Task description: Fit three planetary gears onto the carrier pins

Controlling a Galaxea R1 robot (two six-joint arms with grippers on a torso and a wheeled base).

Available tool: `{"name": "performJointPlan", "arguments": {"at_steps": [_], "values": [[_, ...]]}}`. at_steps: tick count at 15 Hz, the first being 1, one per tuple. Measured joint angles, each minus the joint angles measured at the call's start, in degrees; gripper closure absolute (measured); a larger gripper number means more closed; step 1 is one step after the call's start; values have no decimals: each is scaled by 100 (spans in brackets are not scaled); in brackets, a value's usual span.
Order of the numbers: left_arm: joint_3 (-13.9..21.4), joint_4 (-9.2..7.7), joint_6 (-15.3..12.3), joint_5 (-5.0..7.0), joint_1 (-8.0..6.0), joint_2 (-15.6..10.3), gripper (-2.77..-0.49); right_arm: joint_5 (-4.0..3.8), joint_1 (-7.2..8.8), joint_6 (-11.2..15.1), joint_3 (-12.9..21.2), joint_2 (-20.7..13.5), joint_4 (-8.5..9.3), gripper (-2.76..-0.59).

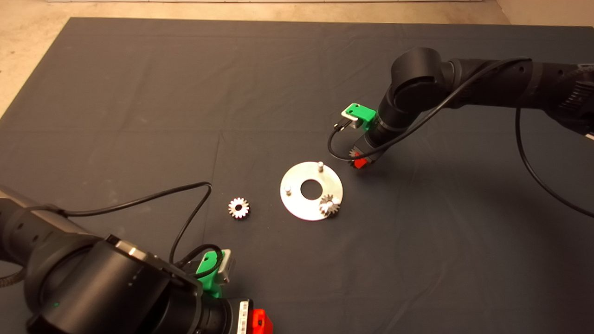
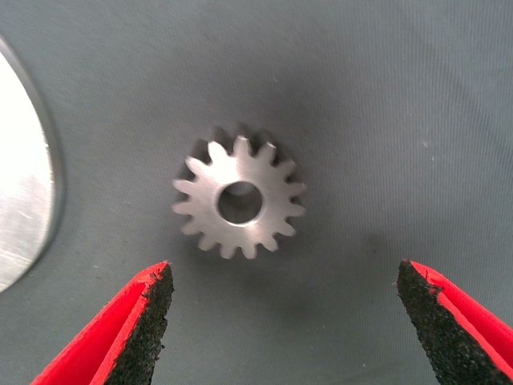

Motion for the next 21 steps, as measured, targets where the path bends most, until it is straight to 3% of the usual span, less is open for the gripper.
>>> {"name": "performJointPlan", "arguments": {"at_steps": [2,7,9,15,21], "values": [[0,0,1,-2,0,-1,-277,-11,-1,-44,-140,31,185,-205],[0,0,4,0,-1,-1,-277,11,-86,-152,-318,126,455,-205],[0,0,5,-2,-1,-4,-277,101,-161,-167,-381,138,613,-205],[0,0,12,0,-1,-1,-277,250,-183,-267,-498,223,654,-205],[0,0,12,0,1,-4,-277,317,-183,-449,-769,328,655,-205]]}}
